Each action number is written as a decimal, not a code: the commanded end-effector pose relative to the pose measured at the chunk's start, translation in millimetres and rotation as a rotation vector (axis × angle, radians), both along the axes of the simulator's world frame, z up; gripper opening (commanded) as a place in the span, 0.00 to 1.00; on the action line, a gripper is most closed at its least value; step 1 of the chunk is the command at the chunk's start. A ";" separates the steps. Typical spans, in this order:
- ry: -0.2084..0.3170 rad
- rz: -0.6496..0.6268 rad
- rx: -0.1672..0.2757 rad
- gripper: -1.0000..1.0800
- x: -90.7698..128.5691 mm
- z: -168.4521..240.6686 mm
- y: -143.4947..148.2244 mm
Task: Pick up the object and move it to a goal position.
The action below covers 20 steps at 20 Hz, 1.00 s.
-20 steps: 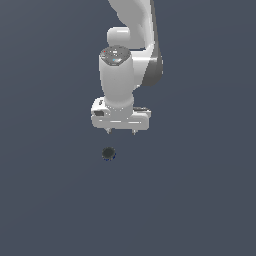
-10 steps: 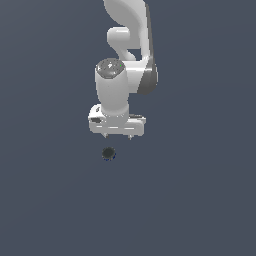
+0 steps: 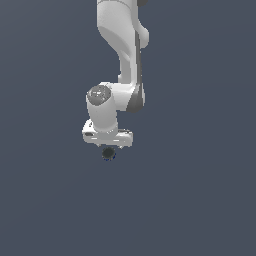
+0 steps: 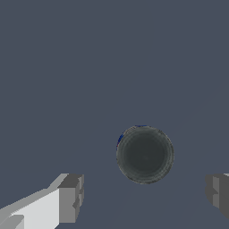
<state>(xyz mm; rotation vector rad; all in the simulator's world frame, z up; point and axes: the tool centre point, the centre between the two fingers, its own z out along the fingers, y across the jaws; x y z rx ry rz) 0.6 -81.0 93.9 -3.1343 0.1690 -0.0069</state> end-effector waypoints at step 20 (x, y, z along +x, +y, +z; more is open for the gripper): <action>0.005 -0.007 -0.002 0.96 -4.1 -66.5 -15.8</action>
